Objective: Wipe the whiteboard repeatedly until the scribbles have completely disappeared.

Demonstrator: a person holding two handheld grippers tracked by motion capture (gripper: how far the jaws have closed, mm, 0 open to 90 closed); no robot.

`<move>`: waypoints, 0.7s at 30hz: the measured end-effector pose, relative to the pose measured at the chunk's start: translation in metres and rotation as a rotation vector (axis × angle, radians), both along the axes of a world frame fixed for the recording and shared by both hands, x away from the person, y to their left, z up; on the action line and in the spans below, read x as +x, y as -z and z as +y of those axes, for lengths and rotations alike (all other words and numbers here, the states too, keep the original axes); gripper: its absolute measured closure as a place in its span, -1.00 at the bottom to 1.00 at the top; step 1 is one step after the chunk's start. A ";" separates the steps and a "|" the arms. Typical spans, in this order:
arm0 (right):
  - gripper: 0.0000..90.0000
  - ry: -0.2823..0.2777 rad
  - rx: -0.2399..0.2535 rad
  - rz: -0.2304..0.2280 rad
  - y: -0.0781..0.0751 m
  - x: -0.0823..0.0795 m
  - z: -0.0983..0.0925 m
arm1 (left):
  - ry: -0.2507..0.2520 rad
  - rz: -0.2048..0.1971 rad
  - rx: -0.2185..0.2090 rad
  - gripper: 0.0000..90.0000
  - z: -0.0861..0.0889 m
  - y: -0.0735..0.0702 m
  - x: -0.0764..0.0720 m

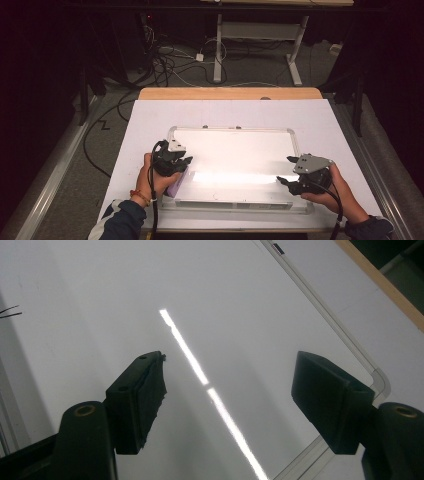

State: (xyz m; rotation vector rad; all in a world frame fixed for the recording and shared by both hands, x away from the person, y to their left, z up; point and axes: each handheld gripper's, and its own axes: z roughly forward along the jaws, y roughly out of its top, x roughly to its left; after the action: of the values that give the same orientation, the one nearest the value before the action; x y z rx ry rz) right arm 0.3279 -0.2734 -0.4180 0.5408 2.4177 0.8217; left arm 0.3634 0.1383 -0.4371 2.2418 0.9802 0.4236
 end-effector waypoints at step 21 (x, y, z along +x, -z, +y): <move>-0.39 0.129 0.170 -0.123 -0.006 -0.023 -0.037 | -0.059 -0.283 -0.131 -0.49 0.048 -0.019 -0.040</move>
State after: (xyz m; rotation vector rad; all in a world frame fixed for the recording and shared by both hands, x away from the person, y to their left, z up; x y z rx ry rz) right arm 0.3051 -0.3103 -0.4118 0.6826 2.1894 0.9806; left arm 0.3236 0.1861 -0.4177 1.9745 0.8986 0.6638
